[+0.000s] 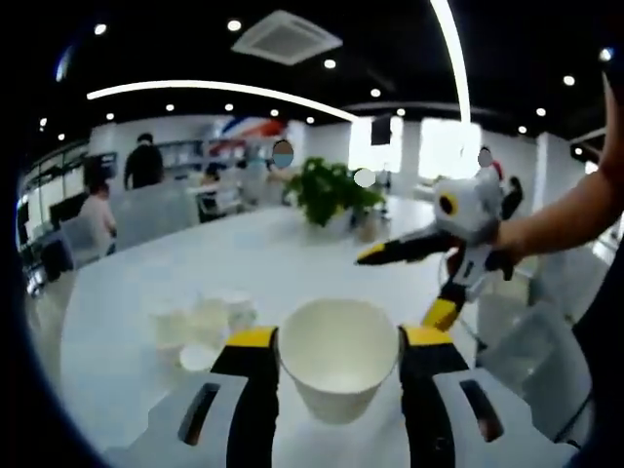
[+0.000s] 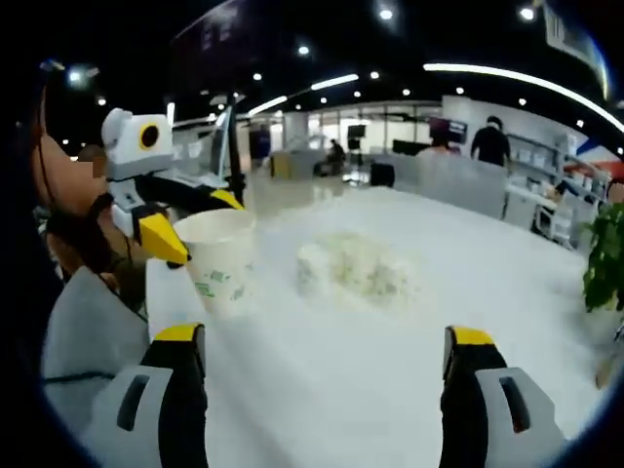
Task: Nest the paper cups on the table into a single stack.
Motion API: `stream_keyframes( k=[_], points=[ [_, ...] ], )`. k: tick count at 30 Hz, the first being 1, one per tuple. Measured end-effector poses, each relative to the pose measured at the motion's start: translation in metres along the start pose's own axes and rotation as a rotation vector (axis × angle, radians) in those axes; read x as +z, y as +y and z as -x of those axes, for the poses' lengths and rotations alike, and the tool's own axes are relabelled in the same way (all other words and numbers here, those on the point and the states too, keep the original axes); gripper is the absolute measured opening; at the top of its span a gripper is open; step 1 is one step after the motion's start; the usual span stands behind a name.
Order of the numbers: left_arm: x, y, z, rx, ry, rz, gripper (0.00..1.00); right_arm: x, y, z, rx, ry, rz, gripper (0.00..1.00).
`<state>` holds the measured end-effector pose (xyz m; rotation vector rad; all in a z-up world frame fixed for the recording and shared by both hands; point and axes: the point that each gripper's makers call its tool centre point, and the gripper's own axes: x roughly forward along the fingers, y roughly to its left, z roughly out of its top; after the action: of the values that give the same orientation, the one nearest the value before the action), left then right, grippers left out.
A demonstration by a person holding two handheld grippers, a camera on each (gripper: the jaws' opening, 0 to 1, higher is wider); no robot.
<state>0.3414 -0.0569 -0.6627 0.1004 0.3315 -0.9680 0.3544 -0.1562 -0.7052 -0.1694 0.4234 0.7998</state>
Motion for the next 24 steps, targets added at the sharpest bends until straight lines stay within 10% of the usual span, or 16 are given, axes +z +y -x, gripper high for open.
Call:
stream_keyframes(
  k=[24],
  points=[
    [-0.024,-0.001,-0.007,0.000,-0.031,-0.011,0.46,0.002,0.009,0.030,-0.028,-0.073,-0.013,1.00]
  ],
)
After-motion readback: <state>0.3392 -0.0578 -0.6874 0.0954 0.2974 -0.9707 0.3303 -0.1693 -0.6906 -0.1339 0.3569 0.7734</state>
